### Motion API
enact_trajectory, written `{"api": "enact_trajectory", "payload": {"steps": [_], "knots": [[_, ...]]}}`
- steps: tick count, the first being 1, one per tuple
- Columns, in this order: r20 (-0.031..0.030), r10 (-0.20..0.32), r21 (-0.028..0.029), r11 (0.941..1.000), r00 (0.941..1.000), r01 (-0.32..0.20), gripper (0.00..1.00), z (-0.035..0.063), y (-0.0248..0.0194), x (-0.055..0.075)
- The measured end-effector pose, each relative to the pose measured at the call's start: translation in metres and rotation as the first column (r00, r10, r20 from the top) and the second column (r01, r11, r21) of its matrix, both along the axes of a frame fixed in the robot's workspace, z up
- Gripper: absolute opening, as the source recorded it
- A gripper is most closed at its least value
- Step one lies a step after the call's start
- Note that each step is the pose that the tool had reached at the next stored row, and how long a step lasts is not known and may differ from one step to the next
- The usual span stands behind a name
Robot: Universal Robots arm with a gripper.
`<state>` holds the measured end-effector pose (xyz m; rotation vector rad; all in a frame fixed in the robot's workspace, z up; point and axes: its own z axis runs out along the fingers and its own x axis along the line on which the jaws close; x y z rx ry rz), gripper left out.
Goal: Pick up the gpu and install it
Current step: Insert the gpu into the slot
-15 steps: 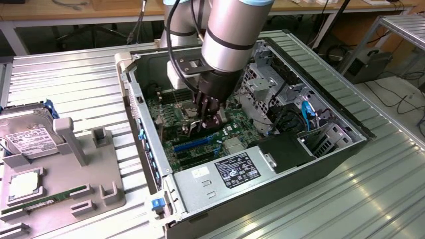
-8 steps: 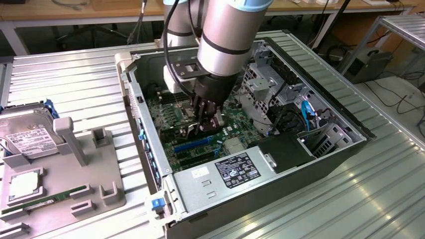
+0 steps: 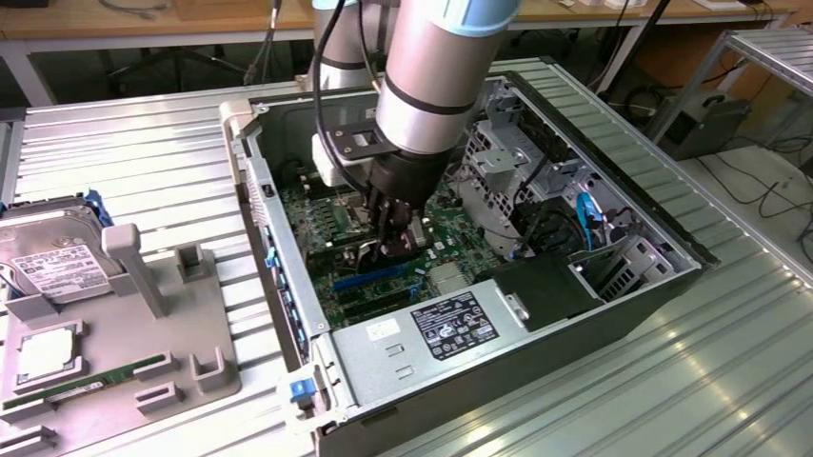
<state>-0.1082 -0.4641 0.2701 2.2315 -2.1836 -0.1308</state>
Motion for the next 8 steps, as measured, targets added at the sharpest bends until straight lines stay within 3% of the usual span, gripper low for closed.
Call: {"api": "enact_trajectory", "payload": {"steps": [8], "knots": [[-0.0002,0.0,-0.0003,1.0,1.0,0.0,0.26,-0.0052,0.0,-0.0003]]}}
